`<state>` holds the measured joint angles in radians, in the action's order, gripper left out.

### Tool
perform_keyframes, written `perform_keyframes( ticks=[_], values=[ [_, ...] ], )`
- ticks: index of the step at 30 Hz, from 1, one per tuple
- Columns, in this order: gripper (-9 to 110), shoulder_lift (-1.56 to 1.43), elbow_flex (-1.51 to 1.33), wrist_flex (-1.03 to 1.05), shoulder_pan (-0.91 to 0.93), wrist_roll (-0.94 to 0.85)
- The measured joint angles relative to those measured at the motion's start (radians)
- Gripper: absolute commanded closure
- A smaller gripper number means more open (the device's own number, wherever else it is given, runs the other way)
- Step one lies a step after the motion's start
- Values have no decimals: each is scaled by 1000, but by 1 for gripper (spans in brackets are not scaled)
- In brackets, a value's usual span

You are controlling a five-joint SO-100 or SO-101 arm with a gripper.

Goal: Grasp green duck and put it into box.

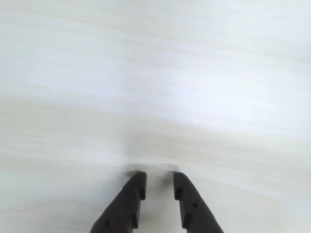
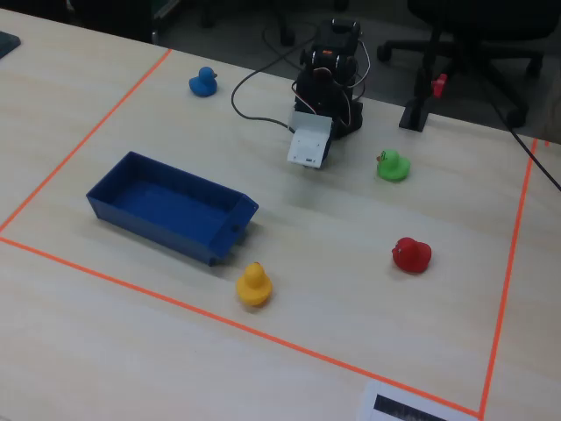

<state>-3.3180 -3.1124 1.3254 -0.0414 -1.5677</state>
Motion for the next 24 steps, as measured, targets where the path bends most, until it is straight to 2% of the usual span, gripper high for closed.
perform_keyframes(
  ticks=[24],
  values=[
    [100,0,0,0,2,0]
  ],
)
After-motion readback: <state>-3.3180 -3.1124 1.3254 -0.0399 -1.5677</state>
